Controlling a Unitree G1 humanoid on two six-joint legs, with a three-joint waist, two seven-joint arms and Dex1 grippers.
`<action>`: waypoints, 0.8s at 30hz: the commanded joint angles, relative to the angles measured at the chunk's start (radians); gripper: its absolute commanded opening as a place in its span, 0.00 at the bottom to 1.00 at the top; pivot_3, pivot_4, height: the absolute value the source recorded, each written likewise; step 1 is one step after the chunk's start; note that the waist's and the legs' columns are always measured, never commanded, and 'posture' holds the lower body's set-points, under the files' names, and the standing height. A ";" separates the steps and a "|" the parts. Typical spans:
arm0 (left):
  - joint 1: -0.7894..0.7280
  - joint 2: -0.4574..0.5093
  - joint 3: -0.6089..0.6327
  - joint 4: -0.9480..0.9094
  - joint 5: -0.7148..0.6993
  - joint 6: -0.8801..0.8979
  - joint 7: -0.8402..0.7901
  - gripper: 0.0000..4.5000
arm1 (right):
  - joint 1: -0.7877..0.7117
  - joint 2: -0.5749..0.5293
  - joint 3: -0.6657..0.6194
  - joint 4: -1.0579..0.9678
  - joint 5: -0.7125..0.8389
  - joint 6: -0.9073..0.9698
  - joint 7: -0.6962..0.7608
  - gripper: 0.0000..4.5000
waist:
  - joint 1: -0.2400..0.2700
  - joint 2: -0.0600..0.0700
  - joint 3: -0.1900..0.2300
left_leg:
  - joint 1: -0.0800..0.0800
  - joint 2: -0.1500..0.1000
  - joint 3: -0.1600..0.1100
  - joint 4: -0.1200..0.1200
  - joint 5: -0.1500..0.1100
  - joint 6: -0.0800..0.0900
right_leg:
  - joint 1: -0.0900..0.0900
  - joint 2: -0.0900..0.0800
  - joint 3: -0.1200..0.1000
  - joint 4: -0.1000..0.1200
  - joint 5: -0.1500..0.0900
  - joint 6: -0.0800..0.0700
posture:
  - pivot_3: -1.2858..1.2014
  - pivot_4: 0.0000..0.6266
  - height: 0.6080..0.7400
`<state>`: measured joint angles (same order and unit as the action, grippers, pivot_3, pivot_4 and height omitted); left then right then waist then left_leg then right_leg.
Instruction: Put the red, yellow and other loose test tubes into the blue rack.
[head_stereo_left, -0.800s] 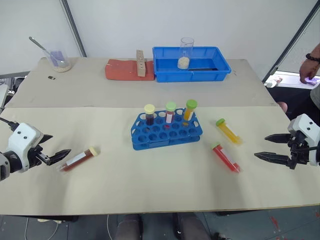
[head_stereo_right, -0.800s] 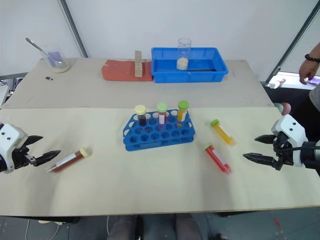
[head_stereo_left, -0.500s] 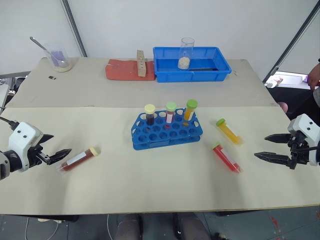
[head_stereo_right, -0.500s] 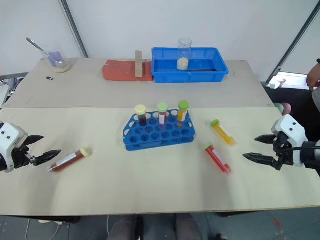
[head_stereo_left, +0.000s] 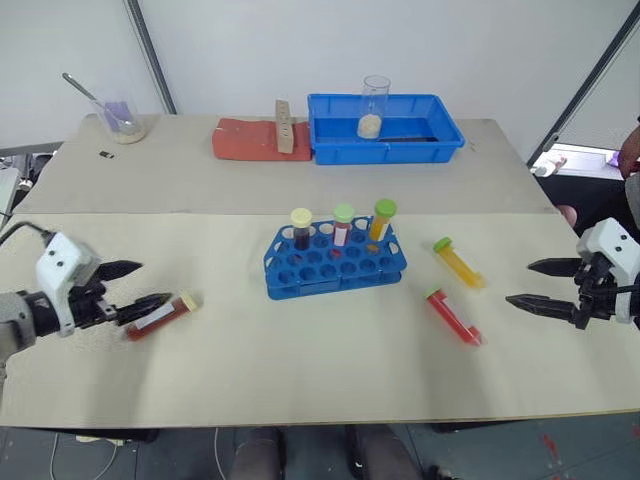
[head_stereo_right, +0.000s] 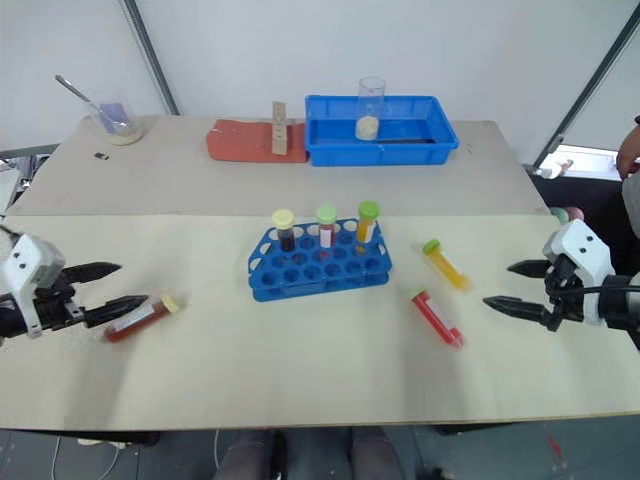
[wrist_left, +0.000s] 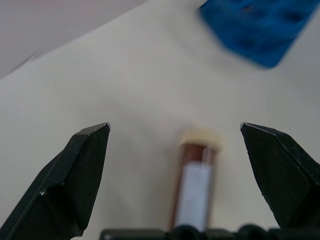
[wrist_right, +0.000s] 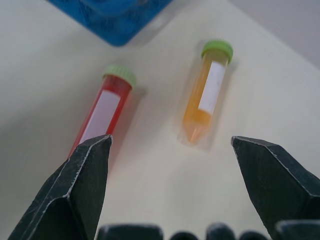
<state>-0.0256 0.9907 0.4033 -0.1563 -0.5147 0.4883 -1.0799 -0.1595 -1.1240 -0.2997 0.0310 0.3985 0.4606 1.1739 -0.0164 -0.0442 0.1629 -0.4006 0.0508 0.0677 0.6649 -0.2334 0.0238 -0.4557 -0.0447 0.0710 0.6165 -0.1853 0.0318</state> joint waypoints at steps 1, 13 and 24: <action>-0.049 0.008 -0.051 -0.131 -0.040 0.035 0.003 0.99 | -0.050 -0.019 -0.012 -0.024 0.016 0.024 -0.002 0.95 | 0.001 0.000 0.000 | 0.000 0.000 0.000 0.000 0.000 0.000 | 0.000 0.000 0.000 0.000 0.000 0.000 | 0.52 0.24 1.00; -0.253 -0.084 -0.293 -0.366 -0.110 0.112 0.041 0.99 | -0.592 0.105 0.477 0.196 -0.220 0.300 -0.058 0.95 | -0.026 0.000 0.000 | 0.001 -0.001 -0.002 0.014 0.000 0.000 | 0.000 0.003 0.002 0.013 -0.005 -0.004 | 0.52 0.24 1.00; -0.264 -0.130 -0.349 -0.434 -0.112 0.119 0.091 0.99 | -0.968 0.384 0.649 0.953 -0.473 0.043 -0.107 0.95 | -0.029 0.000 0.000 | -0.005 -0.002 -0.006 0.013 0.000 0.001 | -0.001 0.003 0.002 0.010 0.001 -0.002 | 0.52 0.24 1.00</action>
<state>-0.2773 0.8619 0.0421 -0.5554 -0.6106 0.6096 -0.9986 -1.0833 -0.7318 0.3571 0.9149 -0.0394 0.5592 1.0816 -0.0454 -0.0439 0.1632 -0.4056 0.0482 0.0617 0.6781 -0.2335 0.0245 -0.4568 -0.0420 0.0727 0.6261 -0.1845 0.0301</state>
